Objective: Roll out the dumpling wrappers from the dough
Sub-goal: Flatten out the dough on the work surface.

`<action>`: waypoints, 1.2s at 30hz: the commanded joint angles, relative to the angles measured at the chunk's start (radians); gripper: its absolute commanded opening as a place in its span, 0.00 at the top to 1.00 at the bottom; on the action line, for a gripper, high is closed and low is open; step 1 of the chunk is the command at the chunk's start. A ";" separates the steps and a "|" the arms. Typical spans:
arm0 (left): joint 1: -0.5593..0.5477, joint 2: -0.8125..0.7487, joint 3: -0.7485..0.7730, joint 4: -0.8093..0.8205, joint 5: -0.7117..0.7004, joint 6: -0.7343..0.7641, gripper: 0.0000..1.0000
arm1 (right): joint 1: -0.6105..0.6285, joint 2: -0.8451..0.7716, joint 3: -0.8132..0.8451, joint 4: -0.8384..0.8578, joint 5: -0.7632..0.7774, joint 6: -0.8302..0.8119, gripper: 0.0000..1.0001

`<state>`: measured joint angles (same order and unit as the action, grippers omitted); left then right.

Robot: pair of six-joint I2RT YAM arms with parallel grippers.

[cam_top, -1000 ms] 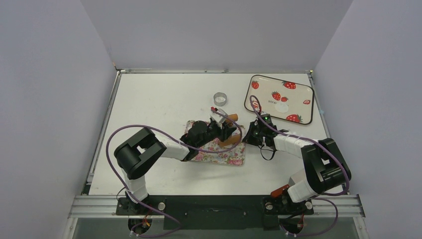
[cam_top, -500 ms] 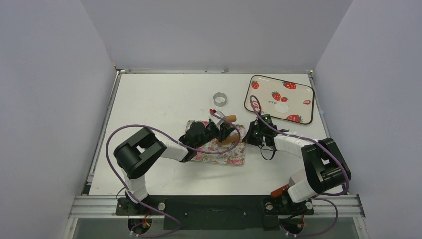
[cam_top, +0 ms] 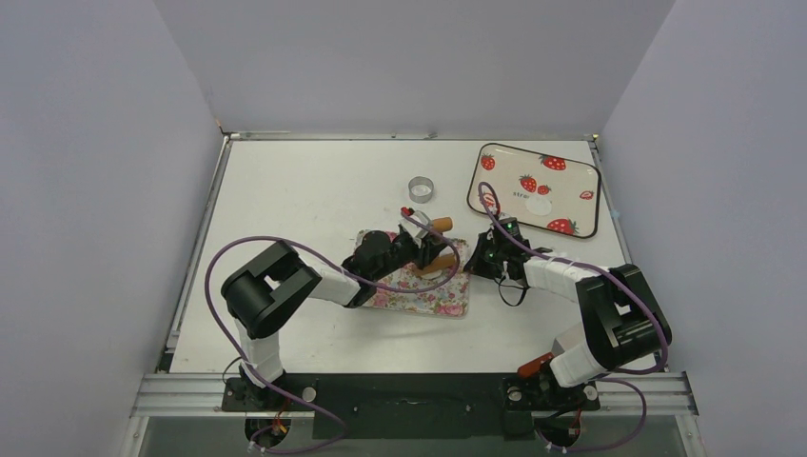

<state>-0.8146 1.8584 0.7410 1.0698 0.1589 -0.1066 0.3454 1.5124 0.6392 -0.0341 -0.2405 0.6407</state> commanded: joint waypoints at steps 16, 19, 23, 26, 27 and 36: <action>0.032 0.082 -0.048 -0.244 -0.022 0.102 1.00 | -0.046 -0.019 0.027 -0.001 0.040 -0.045 1.00; 0.025 0.076 -0.047 -0.240 -0.007 0.146 1.00 | -0.047 -0.020 0.023 0.000 0.040 -0.045 1.00; -0.004 0.055 -0.029 -0.218 0.028 0.243 1.00 | -0.048 -0.018 0.023 0.006 0.039 -0.044 1.00; -0.003 0.047 0.019 -0.256 -0.047 0.234 1.00 | -0.049 -0.017 0.033 0.004 0.037 -0.044 1.00; -0.001 0.038 0.025 -0.257 -0.058 0.231 1.00 | -0.049 -0.018 0.035 0.004 0.036 -0.044 1.00; 0.049 -0.085 0.165 -0.428 0.073 0.195 1.00 | -0.049 -0.018 0.043 0.042 0.030 -0.008 1.00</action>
<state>-0.7879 1.8446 0.8413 0.8658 0.1581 0.1078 0.3099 1.5127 0.6434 -0.0399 -0.2512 0.6113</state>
